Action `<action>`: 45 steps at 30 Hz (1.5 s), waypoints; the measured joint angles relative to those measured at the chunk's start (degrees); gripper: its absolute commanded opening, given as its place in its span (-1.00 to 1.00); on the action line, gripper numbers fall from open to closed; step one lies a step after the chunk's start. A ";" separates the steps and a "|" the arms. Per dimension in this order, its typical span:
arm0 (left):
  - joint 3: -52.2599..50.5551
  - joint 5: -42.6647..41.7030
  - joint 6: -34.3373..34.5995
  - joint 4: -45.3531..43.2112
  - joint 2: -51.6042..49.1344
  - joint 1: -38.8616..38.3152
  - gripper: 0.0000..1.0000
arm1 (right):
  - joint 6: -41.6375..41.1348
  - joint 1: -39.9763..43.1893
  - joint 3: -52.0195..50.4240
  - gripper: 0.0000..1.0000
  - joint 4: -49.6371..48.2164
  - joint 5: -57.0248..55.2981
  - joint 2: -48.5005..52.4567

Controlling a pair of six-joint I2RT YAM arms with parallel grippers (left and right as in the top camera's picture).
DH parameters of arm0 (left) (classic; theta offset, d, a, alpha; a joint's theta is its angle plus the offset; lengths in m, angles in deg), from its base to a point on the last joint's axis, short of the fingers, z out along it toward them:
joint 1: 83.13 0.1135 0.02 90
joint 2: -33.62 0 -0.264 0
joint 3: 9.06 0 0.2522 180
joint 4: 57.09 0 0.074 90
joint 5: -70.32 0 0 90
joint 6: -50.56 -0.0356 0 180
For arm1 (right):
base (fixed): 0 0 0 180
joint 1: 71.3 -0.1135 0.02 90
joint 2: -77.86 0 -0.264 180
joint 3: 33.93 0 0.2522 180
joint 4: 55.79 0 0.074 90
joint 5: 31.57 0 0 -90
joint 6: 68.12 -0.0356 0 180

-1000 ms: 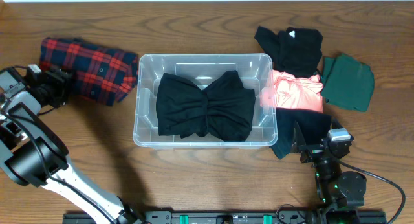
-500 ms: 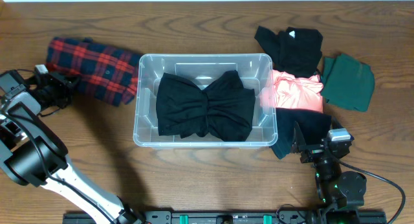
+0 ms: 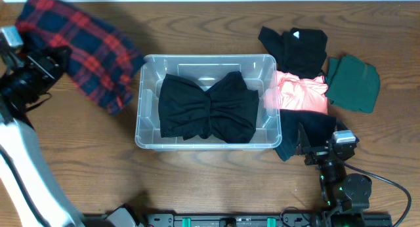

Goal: Pack container
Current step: 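Grasp the red plaid shirt with the left gripper and carry it into the bin, then press and tuck the plaid shirt down inside the bin with the left gripper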

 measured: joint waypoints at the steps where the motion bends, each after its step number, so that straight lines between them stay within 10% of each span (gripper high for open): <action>1: 0.00 -0.39 -0.17 0.09 2.40 -1.66 -0.89 | -0.02 0.00 0.00 0.98 0.00 0.00 0.00; 9: 0.00 -1.68 -0.90 2.67 9.99 -23.85 -0.88 | -0.02 0.00 0.00 0.99 -0.02 0.00 0.00; 19: -0.02 -1.88 -12.92 2.91 -3.74 -48.78 -0.88 | -0.02 0.00 0.00 0.99 -0.02 0.00 0.00; 36: -0.02 -0.85 -22.16 4.87 -34.56 -51.49 -0.88 | 0.00 0.00 0.00 0.98 -0.02 0.00 0.00; 45: 0.96 14.80 -15.43 8.61 -34.67 -52.39 -0.74 | -0.02 0.00 0.00 0.98 0.00 0.00 0.00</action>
